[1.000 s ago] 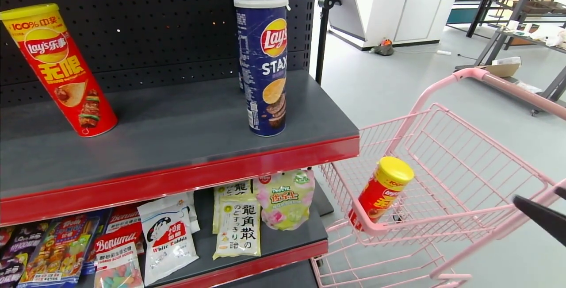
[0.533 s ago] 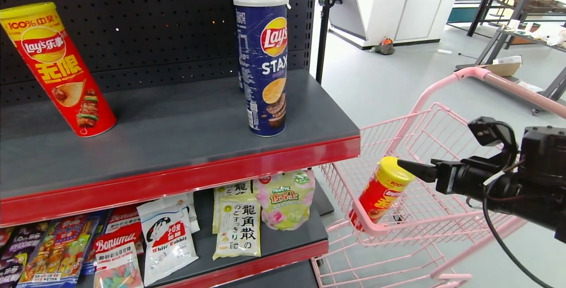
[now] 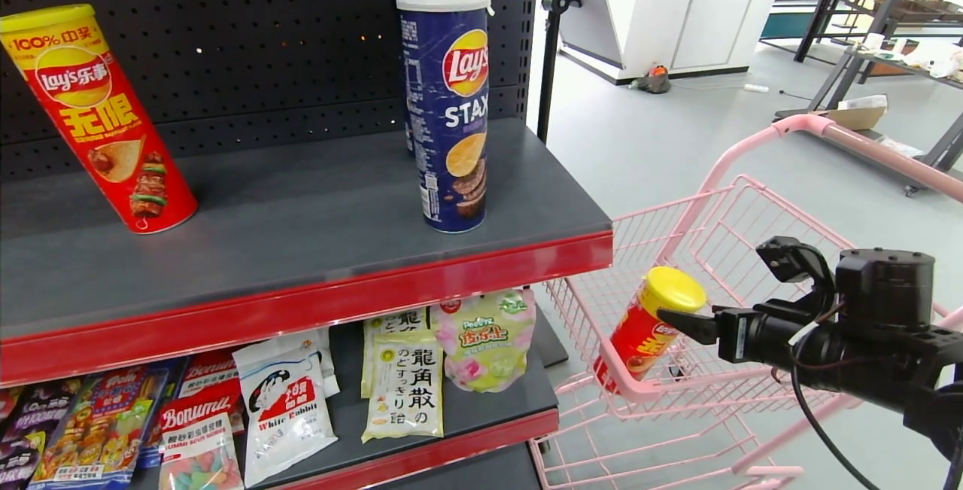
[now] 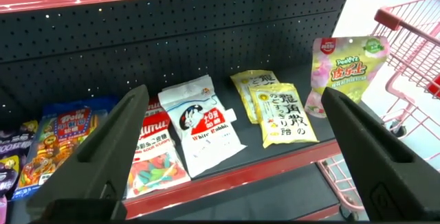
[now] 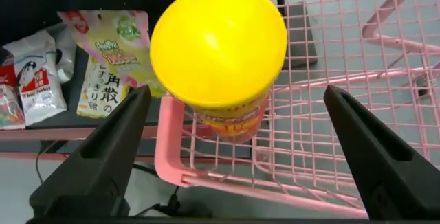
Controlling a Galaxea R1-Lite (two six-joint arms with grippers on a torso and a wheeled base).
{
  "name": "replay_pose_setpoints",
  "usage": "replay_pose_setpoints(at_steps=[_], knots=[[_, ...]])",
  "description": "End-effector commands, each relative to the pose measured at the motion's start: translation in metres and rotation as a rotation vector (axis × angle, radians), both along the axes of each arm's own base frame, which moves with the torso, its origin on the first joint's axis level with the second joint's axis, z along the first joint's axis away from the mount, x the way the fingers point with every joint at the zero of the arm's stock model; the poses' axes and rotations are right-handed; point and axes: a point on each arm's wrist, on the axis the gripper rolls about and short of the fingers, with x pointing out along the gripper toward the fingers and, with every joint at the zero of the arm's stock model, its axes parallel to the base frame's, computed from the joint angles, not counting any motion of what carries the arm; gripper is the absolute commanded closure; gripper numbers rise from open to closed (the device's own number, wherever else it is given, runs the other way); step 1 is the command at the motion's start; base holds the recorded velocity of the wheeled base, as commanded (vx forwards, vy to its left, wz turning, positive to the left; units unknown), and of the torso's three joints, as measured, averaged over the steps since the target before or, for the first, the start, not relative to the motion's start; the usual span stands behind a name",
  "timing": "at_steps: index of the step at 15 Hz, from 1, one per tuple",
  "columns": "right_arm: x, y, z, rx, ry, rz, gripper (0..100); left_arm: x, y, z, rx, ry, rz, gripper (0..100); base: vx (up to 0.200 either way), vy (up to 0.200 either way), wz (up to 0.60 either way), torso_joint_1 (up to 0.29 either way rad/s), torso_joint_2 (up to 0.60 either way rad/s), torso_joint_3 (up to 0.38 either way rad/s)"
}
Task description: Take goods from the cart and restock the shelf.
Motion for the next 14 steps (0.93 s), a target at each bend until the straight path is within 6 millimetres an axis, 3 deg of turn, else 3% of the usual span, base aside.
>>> replay_pose_setpoints(at_steps=[1,8,14], knots=[[0.005,0.004,-0.007,-0.004,0.018,0.012,0,0.0,0.0,0.0,0.001,0.0,0.0,0,0.0,0.0,0.0,0.0,0.0,0.0],[0.019,0.022,-0.019,-0.007,0.002,0.046,0,0.0,0.0,0.0,0.001,0.0,0.0,0,0.0,0.0,0.0,0.0,0.0,0.0],[0.033,0.025,-0.021,-0.009,-0.009,0.039,0,0.0,0.0,0.0,0.001,0.0,0.0,0,0.0,0.0,0.0,0.0,0.0,0.0]])
